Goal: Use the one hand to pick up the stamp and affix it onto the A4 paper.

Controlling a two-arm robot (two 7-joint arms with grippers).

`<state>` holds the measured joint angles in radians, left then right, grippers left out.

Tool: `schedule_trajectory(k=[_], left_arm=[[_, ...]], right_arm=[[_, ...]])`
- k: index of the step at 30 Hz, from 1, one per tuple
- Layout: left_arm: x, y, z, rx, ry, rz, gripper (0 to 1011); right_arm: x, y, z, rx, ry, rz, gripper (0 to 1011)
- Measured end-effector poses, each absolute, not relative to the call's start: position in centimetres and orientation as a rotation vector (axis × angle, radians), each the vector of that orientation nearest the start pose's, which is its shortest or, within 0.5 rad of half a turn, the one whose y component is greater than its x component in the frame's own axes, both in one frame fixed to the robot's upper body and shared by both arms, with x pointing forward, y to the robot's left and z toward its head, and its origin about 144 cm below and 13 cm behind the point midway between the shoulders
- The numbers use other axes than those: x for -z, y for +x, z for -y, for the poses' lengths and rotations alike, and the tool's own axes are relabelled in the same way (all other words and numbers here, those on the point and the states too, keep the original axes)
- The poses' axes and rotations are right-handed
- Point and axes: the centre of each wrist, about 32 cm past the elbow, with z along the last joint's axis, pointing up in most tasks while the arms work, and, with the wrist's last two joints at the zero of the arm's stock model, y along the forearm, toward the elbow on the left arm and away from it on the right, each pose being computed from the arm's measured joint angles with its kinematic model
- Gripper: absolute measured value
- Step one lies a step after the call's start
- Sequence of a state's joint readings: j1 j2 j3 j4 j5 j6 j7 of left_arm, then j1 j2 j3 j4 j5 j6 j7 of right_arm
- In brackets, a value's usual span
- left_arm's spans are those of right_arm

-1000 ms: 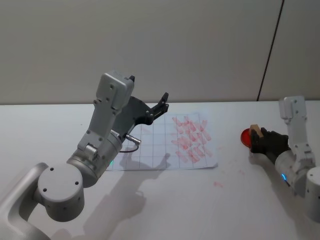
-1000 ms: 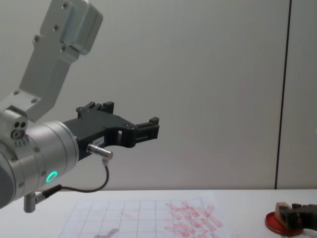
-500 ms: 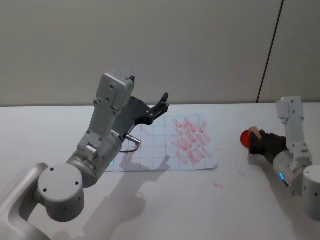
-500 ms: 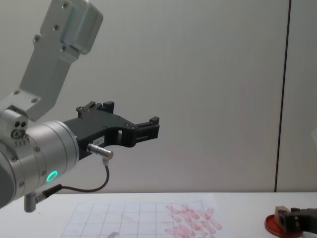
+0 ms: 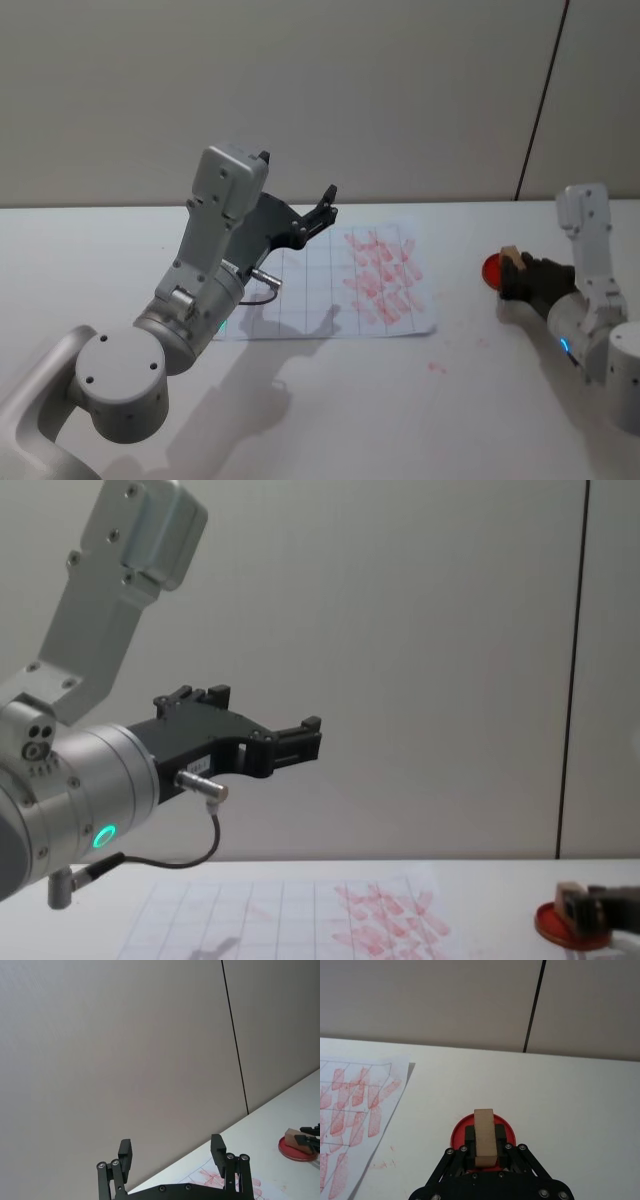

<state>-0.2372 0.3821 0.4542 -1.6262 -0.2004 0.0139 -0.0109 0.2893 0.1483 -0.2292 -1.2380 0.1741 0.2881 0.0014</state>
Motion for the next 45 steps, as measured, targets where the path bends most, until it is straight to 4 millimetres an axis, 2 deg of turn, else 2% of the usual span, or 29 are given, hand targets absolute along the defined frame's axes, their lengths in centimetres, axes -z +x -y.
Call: schedule_trajectory(k=[8, 14, 23, 32, 45], left_arm=[[-120.4, 49.2, -19.8, -1.124, 0.061, 0.268, 1001], [-120.4, 49.2, -19.8, -1.124, 0.061, 0.268, 1001], [-120.4, 49.2, -19.8, -1.124, 0.061, 0.268, 1001], [-120.4, 49.2, -19.8, -1.124, 0.061, 0.268, 1001], [-120.4, 49.2, -19.8, -1.124, 0.061, 0.268, 1001]], right_arm=[[-115.9, 53.3, 21.1, 1.382, -0.263, -0.152, 223], [-118.8, 52.7, 20.0, 1.355, -0.215, -0.079, 223], [-120.8, 51.7, 18.3, 1.308, -0.225, -0.054, 223], [-120.7, 51.3, 16.7, 1.271, -0.288, -0.085, 223], [-118.5, 52.0, 14.0, 1.214, -0.405, -0.150, 223]])
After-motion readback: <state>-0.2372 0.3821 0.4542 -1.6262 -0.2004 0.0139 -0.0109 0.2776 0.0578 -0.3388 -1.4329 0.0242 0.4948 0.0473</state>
